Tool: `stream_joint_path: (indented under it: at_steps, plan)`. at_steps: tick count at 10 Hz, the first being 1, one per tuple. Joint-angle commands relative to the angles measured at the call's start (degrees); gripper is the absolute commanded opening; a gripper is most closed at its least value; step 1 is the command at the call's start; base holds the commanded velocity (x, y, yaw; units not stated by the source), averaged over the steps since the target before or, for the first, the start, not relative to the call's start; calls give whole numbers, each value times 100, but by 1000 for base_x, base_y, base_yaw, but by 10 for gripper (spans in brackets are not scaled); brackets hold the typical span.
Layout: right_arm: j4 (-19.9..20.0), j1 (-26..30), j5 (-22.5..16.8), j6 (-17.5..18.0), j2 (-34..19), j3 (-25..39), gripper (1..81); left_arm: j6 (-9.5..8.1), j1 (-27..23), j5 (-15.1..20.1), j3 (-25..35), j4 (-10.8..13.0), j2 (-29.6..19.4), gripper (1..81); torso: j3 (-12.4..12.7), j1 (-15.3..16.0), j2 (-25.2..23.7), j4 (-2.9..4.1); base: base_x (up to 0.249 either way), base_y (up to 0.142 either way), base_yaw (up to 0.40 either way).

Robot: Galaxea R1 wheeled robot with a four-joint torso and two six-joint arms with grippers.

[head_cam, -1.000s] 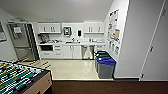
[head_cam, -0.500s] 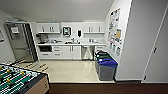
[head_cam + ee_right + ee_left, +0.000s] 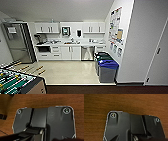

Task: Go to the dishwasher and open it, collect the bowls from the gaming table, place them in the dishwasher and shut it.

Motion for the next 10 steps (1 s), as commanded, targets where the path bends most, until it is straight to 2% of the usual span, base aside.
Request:
stream_joint_path:
  at_steps: [1, 10]
  plan:
    - [61, 332, -252, 8, 8, 50, 811, 60, -321, 238, -1, 45, -13, 811, 0, 0, 0, 0, 178, 0, 0]
    - [35, 350, -252, 8, 17, 50, 811, 60, -313, 238, 7, 45, -30, 811, 0, 5, 2, 0, 151, 7, 0]
